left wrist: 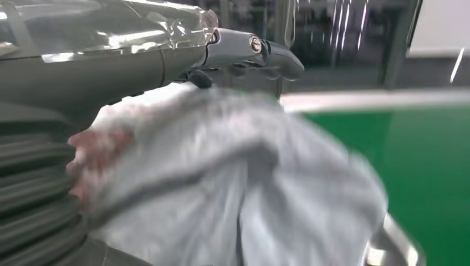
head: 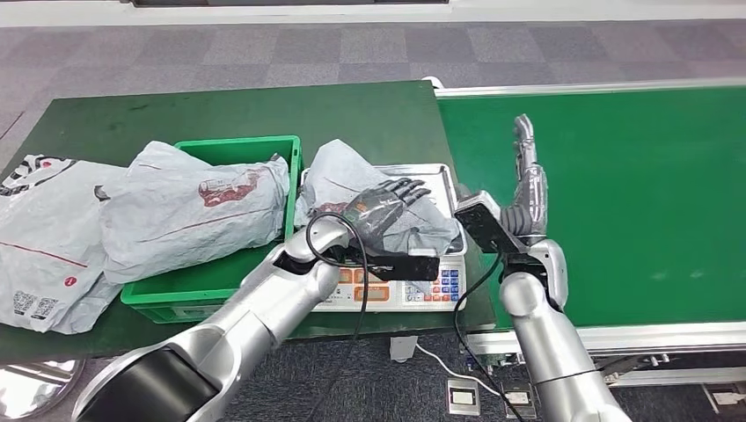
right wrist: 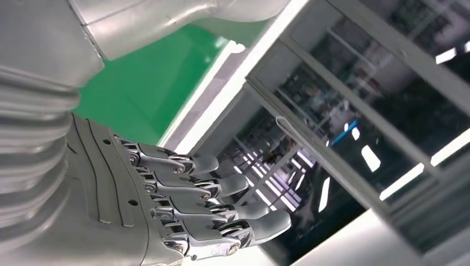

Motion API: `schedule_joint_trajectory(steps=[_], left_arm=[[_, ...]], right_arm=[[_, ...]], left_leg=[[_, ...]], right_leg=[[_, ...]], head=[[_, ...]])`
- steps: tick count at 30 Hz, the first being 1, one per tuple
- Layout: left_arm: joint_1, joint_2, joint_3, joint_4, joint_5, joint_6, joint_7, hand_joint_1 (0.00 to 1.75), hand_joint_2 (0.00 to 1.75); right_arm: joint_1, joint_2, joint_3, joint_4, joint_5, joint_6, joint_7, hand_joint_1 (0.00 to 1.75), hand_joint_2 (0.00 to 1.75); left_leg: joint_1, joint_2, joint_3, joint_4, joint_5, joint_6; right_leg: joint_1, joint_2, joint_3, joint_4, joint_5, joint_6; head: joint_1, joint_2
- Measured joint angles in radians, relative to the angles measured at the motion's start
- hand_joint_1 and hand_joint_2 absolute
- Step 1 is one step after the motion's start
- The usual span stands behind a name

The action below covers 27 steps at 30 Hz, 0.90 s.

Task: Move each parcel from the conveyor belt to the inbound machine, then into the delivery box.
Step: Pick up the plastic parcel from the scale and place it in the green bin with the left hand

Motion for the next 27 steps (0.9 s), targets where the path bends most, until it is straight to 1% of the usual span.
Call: schedule_joint_trajectory(steps=[5,8,12,16,17,20,21,27], left_arm=[[0.020,-0.001,-0.070,0.031,-0.036,-0.085,0.017,0.00,1.75],[0.035,-0.001,-0.122,0.044,-0.028,-0.133,0.043,0.00,1.75],[0.042,-0.001,-0.184,0.055,-0.005,-0.145,0.072,0.00,1.75],[0.042,-0.001,-0.230,0.063,0.006,-0.168,0.105,0.00,1.75],[0.041,-0.001,-0.245,0.065,0.006,-0.176,0.114,0.09,1.75],[0.038,-0.002,-0.281,0.068,0.005,-0.184,0.127,1.40,1.75],[0.037,-0.002,-0.289,0.069,0.005,-0.184,0.128,1.75,1.75],[0.030,-0.004,-0.307,0.071,0.028,-0.143,0.148,1.75,1.75]], right_arm=[[0.017,-0.012,-0.058,-0.043,-0.050,0.002,-0.023,0.00,1.75],[0.024,-0.021,-0.090,-0.050,-0.085,0.010,-0.047,0.00,1.75],[0.036,-0.027,-0.118,-0.058,-0.104,0.020,-0.059,0.00,1.75],[0.041,-0.030,-0.122,-0.070,-0.115,0.025,-0.062,0.00,1.75],[0.042,-0.030,-0.122,-0.073,-0.116,0.027,-0.062,0.00,1.75],[0.043,-0.031,-0.122,-0.083,-0.117,0.028,-0.063,0.00,1.75],[0.044,-0.031,-0.122,-0.085,-0.117,0.028,-0.064,0.00,1.75],[0.070,-0.031,-0.122,-0.120,-0.117,0.026,-0.074,0.00,1.75]], left_leg=[[0.000,0.000,0.000,0.000,0.000,0.000],[0.000,0.000,0.000,0.000,0.000,0.001],[0.000,0.000,0.001,0.000,-0.001,0.001],[0.000,0.000,0.003,0.000,-0.001,0.001],[0.000,0.000,0.004,0.000,-0.001,0.001],[0.000,0.000,0.006,0.000,-0.001,0.001],[0.000,0.000,0.006,0.000,-0.001,0.001],[0.000,0.000,0.007,0.000,-0.001,0.001]], right_leg=[[0.000,0.000,0.000,0.000,0.000,0.000],[0.000,0.000,0.001,0.000,0.000,0.000],[0.000,0.000,0.002,-0.001,-0.001,0.001],[0.000,0.000,0.005,-0.001,-0.001,0.001],[0.000,0.000,0.005,-0.001,-0.001,0.001],[0.000,0.000,0.007,-0.001,-0.001,0.001],[0.000,0.000,0.007,-0.001,-0.001,0.001],[0.000,0.000,0.009,-0.001,-0.001,0.001]], head=[[0.000,0.000],[0.000,0.000],[0.000,0.000],[0.000,0.000],[0.000,0.000],[0.000,0.000],[0.000,0.000],[0.000,0.000]])
